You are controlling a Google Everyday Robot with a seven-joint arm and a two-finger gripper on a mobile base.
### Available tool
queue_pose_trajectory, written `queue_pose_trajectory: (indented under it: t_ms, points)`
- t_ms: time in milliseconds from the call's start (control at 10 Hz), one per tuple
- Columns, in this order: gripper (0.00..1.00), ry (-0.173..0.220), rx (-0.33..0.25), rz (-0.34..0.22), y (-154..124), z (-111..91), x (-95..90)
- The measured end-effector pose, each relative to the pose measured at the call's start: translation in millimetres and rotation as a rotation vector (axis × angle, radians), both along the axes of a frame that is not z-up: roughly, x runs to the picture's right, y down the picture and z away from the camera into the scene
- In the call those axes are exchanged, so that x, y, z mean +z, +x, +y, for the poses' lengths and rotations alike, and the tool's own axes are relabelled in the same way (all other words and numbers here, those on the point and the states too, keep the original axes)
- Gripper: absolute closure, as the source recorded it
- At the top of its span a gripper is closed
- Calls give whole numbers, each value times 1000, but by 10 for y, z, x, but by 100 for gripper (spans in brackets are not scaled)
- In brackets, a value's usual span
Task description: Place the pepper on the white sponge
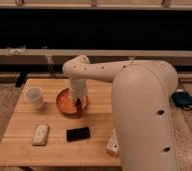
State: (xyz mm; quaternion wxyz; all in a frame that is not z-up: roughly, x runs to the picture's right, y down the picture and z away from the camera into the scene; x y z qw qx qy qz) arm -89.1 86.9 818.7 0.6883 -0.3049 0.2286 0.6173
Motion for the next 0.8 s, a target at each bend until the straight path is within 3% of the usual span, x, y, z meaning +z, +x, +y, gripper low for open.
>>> queue_pose_trajectory:
  t_ms: [300, 800]
  points:
    - [100, 18, -71, -25, -167, 90, -52]
    - [100, 48, -255, -144, -1002, 729, -480]
